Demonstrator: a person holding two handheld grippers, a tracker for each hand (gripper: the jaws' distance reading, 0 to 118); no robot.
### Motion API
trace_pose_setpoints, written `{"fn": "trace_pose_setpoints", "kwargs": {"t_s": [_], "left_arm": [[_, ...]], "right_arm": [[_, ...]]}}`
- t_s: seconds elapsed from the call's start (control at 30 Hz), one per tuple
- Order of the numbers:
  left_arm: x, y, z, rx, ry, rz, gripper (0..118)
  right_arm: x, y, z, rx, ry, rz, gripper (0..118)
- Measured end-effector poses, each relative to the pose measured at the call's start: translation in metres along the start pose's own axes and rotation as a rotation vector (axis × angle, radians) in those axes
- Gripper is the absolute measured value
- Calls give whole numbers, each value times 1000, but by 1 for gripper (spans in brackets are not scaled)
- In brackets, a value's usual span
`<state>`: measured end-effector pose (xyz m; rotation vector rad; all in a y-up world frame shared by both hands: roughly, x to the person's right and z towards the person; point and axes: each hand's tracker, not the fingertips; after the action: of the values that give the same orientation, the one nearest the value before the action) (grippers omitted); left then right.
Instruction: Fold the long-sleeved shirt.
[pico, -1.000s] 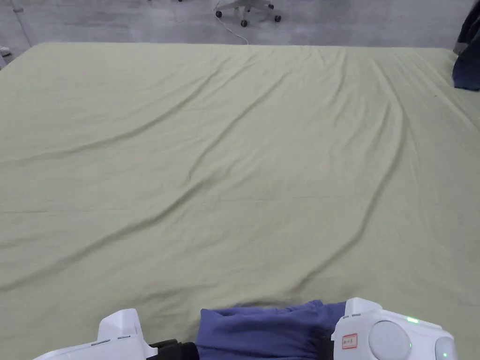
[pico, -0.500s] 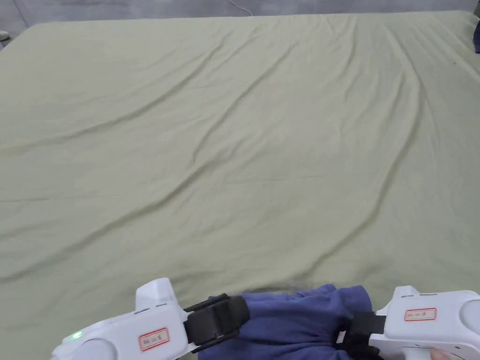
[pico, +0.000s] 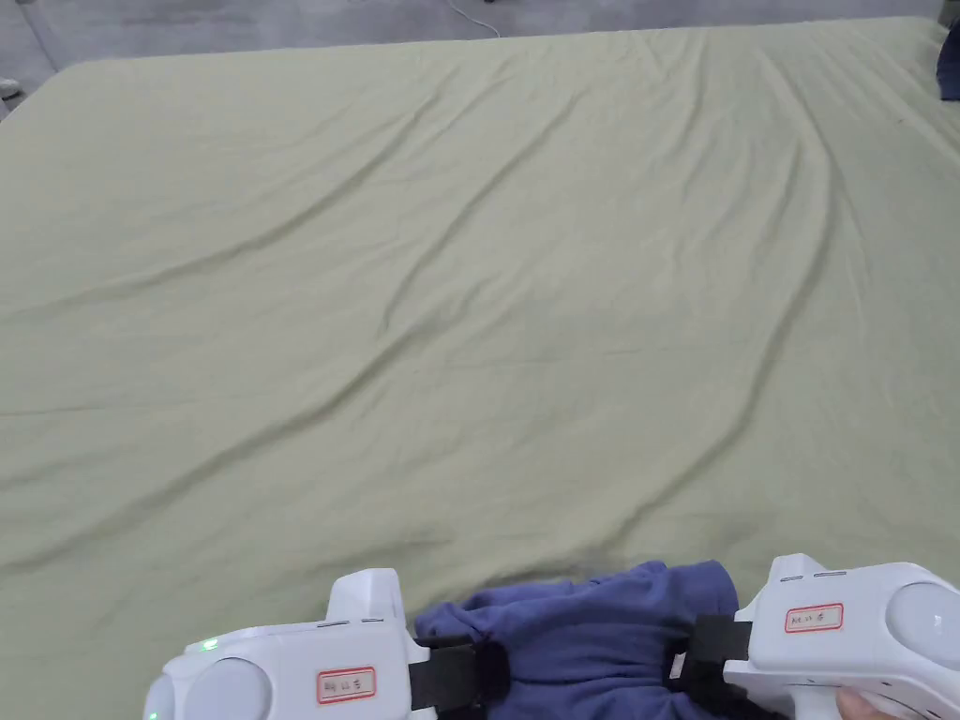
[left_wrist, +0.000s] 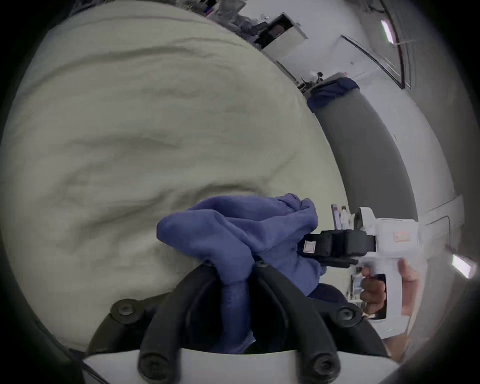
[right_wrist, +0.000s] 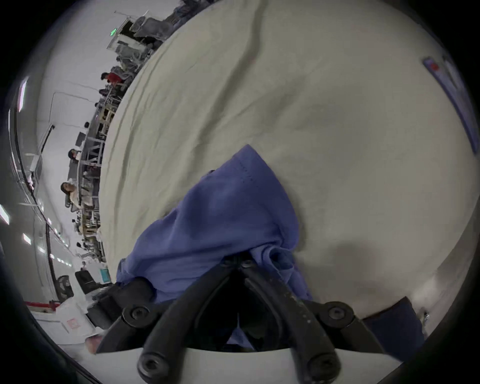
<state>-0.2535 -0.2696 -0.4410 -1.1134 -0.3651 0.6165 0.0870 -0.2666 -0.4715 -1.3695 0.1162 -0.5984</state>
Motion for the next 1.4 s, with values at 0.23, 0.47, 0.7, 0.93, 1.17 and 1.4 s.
{"fn": "trace_pose_setpoints", "kwargs": {"t_s": [0.23, 0.47, 0.7, 0.93, 1.17, 1.4], "left_arm": [[-27, 24, 65, 50, -143, 81, 15], [-113, 50, 162, 64, -26, 81, 15], [-249, 92, 280, 91, 365, 132, 15], [-336, 112, 323, 7, 695, 154, 37], [-320, 111, 322, 370, 888, -37, 111], [-252, 110, 324, 381, 755, 66, 111]], "right_arm": [[-87, -47, 26, 107, 46, 207, 3], [-206, -98, 3, 39, 231, 321, 3], [-305, -155, -19, -59, 443, 514, 3], [-327, -167, -28, -80, 457, 565, 3], [-325, -160, -13, -58, 509, 606, 3], [-293, -144, 32, 45, 478, 583, 3]]}}
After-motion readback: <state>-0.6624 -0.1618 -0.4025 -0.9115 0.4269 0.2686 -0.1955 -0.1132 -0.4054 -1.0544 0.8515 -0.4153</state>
